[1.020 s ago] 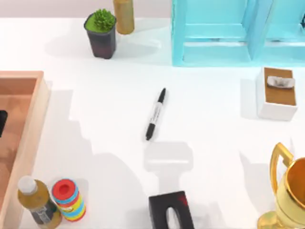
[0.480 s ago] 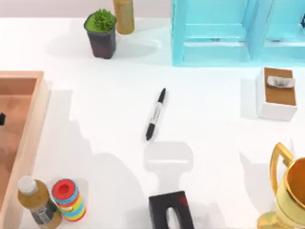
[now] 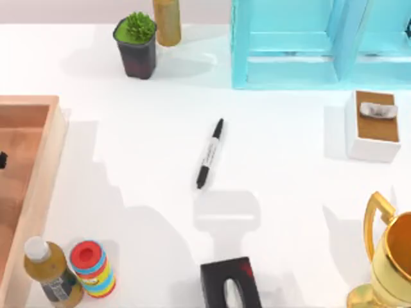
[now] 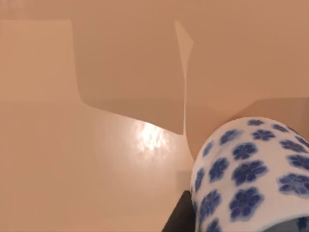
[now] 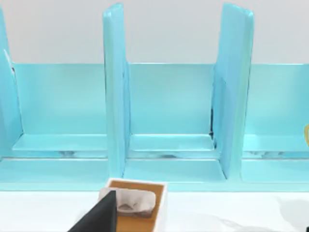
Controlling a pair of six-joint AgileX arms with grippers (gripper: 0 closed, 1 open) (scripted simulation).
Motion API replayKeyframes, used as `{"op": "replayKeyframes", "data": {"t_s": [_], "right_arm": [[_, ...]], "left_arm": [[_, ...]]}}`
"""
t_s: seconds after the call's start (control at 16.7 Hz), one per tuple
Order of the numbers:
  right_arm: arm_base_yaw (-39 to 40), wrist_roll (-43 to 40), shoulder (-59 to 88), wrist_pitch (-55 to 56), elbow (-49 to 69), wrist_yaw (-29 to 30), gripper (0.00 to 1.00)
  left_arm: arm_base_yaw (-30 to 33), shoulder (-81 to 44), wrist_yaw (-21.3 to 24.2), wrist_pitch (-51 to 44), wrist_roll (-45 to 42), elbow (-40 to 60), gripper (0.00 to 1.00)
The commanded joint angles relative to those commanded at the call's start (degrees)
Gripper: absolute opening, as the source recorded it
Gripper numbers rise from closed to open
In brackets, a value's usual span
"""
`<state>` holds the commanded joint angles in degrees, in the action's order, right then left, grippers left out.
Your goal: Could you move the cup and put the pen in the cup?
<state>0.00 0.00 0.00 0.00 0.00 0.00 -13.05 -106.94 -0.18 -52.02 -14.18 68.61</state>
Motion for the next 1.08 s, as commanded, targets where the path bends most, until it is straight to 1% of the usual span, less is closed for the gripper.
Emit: {"op": "replayKeyframes", "data": {"t_s": [0.48, 0.72, 0.9, 1.08], "right_arm": [[0.0, 0.0, 0.0, 0.0, 0.0, 0.0, 1.0], [0.0, 0.0, 0.0, 0.0, 0.0, 0.0, 1.0], [0.0, 0.0, 0.0, 0.0, 0.0, 0.0, 1.0], [0.0, 0.0, 0.0, 0.0, 0.0, 0.0, 1.0]], "left_arm": [[0.1, 0.1, 0.0, 0.0, 0.1, 0.2, 0.0], [0.8, 0.3, -0.3, -2.0, 4.9, 5.8, 0.0], [4.5, 0.9, -0.6, -7.7, 11.3, 13.3, 0.0], [11.9, 2.3, -0.6, -17.3, 18.1, 20.7, 0.0]]}}
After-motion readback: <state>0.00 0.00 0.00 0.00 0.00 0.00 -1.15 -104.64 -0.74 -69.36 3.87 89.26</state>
